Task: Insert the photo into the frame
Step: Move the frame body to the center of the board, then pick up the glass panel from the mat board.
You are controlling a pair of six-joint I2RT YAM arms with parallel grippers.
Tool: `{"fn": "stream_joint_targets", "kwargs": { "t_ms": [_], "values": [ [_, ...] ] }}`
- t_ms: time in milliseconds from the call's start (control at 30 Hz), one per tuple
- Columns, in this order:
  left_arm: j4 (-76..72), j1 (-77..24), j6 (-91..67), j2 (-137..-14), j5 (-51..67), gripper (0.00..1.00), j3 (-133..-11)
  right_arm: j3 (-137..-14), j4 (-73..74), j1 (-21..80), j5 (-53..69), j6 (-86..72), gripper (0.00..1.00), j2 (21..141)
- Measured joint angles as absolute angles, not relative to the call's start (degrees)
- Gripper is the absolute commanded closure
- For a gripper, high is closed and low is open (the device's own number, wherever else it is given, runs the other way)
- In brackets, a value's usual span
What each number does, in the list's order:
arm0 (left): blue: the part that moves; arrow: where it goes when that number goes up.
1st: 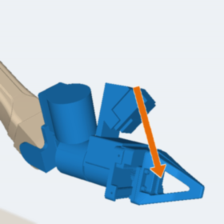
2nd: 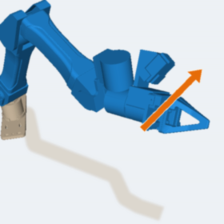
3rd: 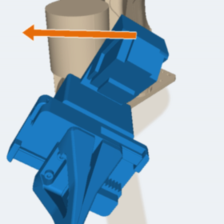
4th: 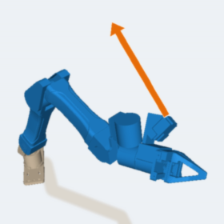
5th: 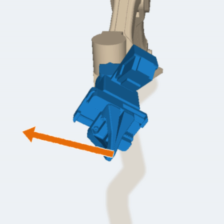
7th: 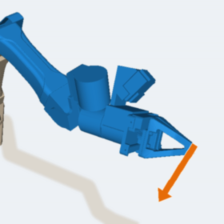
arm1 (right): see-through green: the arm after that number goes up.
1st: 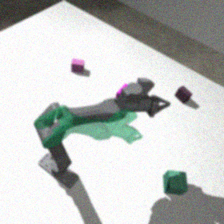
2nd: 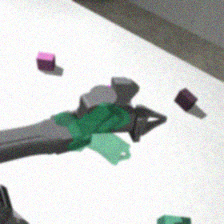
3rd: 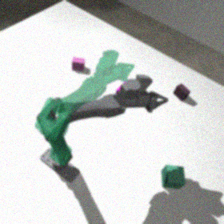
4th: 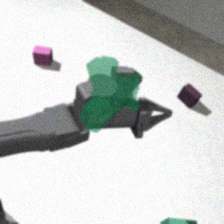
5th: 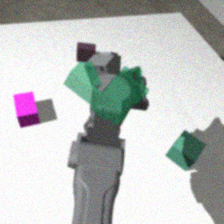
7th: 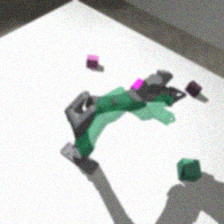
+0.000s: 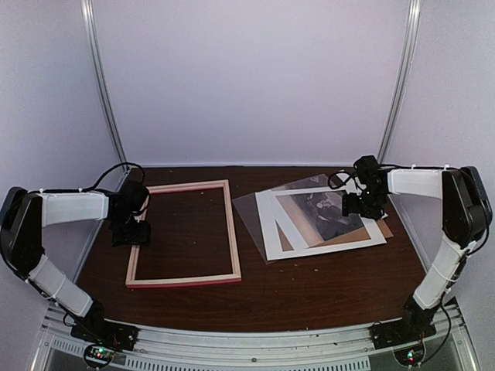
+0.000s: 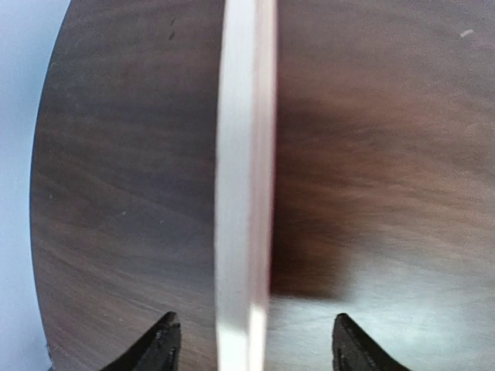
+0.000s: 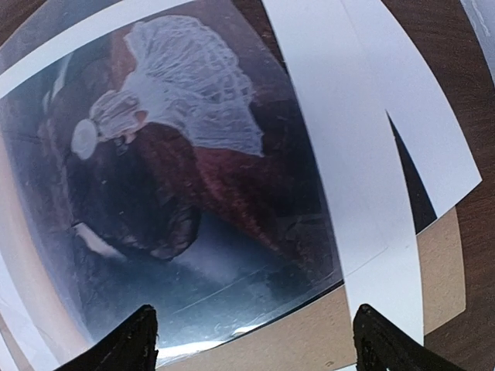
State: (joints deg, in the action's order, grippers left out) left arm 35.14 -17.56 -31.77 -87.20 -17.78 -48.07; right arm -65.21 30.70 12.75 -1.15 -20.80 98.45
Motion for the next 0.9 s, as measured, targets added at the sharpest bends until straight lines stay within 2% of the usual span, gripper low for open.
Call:
{"fn": "stream_joint_targets", "kwargs": {
  "t_ms": [167,500,767,900],
  "values": [
    [34.63,-18.33,-32.03,-82.89,-12.58,0.2,-50.68,-72.05,31.59,8.1,1.13,-18.13,0.11,105.19],
    [30.94,-25.19,-32.29,-82.0,-4.86,0.15,-52.23,-90.3,33.17,6.52,5.1,-11.05,0.1,119.85],
    [29.85,-27.83,-32.29,-83.61,-2.98,0.15,-53.17,-97.69,33.98,3.75,13.5,-8.84,0.12,126.89],
    [29.61,-29.15,-32.45,-85.67,-2.7,0.15,-54.5,-96.75,33.23,3.44,16.38,-8.4,0.16,126.8]
  ]
}}
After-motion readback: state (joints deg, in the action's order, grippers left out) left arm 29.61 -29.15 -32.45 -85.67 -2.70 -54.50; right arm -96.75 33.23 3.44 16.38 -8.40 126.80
